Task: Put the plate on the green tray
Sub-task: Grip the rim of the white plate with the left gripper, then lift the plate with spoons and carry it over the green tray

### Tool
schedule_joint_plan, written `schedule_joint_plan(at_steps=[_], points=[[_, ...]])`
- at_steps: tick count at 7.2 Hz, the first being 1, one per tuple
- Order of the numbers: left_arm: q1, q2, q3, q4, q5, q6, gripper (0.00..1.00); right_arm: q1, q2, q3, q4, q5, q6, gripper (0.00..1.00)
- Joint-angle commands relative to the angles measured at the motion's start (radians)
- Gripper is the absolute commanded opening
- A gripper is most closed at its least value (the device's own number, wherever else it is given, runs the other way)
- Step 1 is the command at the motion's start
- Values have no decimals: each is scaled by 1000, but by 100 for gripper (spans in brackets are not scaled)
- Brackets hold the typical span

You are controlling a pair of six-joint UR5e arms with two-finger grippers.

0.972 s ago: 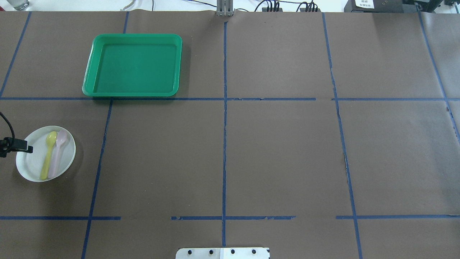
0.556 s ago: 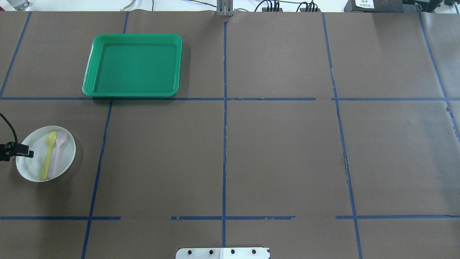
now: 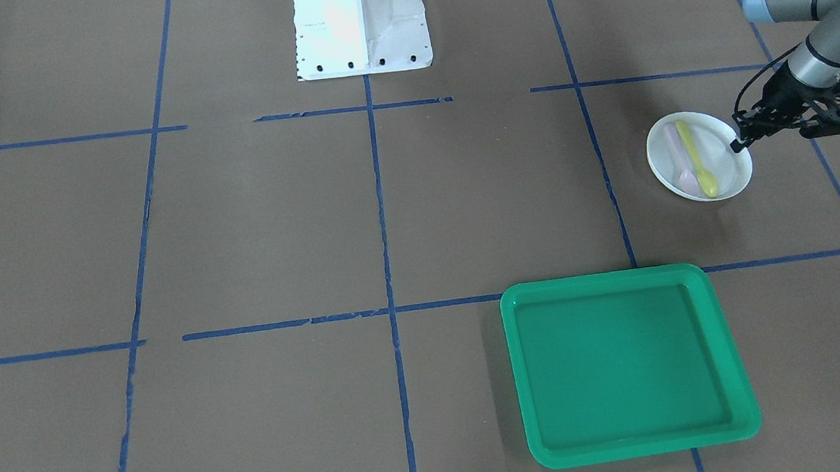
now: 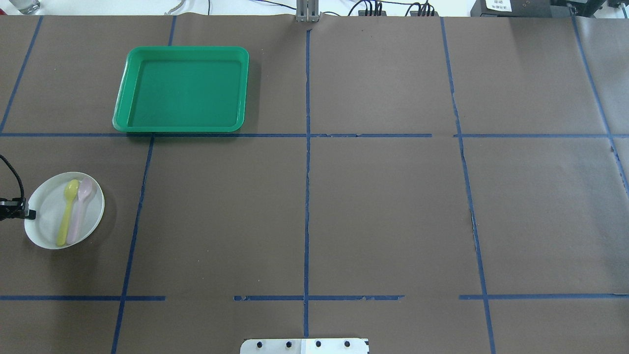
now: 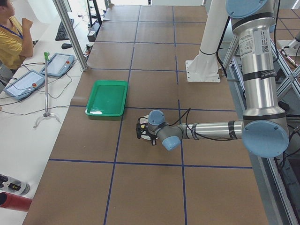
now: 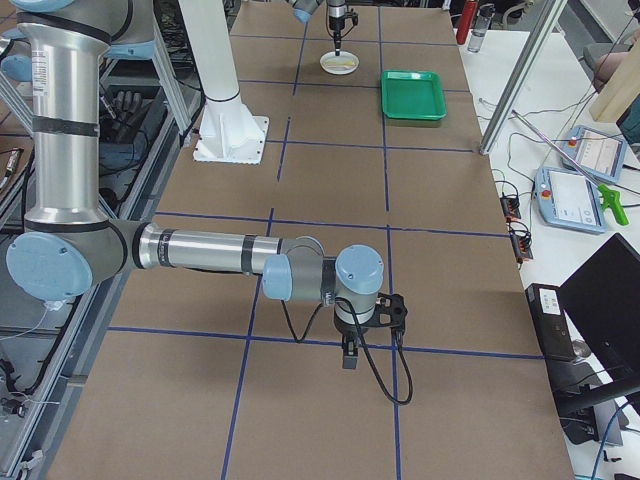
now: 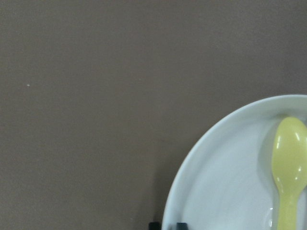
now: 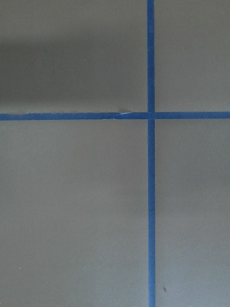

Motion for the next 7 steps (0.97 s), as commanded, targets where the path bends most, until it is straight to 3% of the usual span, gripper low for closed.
schedule_joint_plan(at_steps=[1, 2, 4, 6, 7], points=[[-2, -15, -62, 1, -151, -97, 0, 0, 0, 0, 0, 0, 0, 100], [-2, -28, -65, 1, -151, -170, 0, 0, 0, 0, 0, 0, 0, 100], [-4, -186, -67, 57, -157, -482, 0, 0, 0, 0, 0, 0, 0, 100], [-20, -397, -73, 335, -149, -533, 0, 0, 0, 0, 0, 0, 0, 100], [-20, -474, -55, 385, -140, -513, 0, 0, 0, 0, 0, 0, 0, 100]])
